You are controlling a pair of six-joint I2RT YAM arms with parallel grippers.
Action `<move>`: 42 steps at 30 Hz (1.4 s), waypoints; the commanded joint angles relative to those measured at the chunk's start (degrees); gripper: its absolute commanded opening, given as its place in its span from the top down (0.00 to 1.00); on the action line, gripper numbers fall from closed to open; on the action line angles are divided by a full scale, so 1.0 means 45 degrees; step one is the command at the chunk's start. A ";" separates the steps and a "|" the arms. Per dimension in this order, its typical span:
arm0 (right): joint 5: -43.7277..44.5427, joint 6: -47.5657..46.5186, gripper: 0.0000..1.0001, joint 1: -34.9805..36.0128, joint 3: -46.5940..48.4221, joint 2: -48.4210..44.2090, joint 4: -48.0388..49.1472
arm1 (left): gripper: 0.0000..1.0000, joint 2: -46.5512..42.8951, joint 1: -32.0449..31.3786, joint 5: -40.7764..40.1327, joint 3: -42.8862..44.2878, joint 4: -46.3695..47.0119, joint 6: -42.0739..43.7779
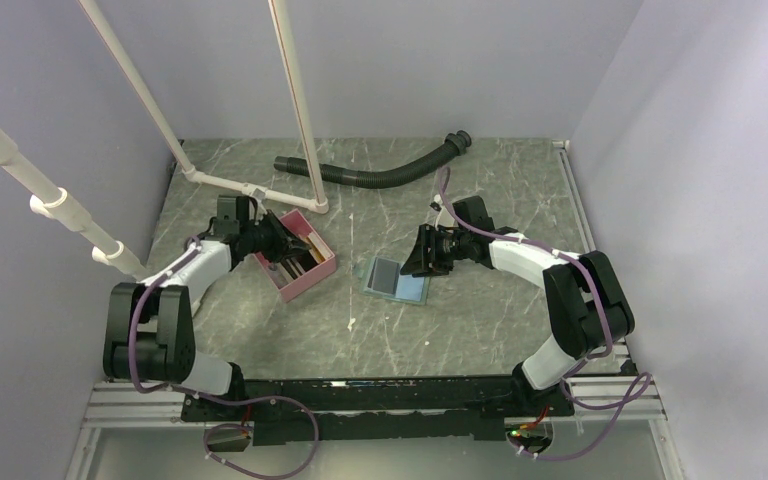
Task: Put the credit cards into the card holder
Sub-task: Pick up the credit card from the storage box, then insert the credit card into the card holder.
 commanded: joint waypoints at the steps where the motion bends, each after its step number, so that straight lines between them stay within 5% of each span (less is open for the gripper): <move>1: -0.0142 0.0042 0.52 0.0008 -0.0065 -0.0120 0.0409 | 0.94 -0.0690 0.0080 0.0075 0.0578 -0.1064 0.0463; 24: -0.0638 0.0611 0.52 0.0428 0.0650 -0.0159 0.0315 | 1.00 -0.2583 0.0242 -0.0126 0.3997 -0.7313 0.1192; 33: -0.2782 0.4424 0.48 0.1042 0.0923 -0.1386 0.3126 | 1.00 -0.2860 0.0238 0.4192 0.3345 -0.4451 -0.1207; 42: -0.2881 1.0591 0.43 0.1271 0.0663 -0.1665 0.7874 | 1.00 -0.3247 0.0089 0.5892 0.2346 -0.1595 -0.3891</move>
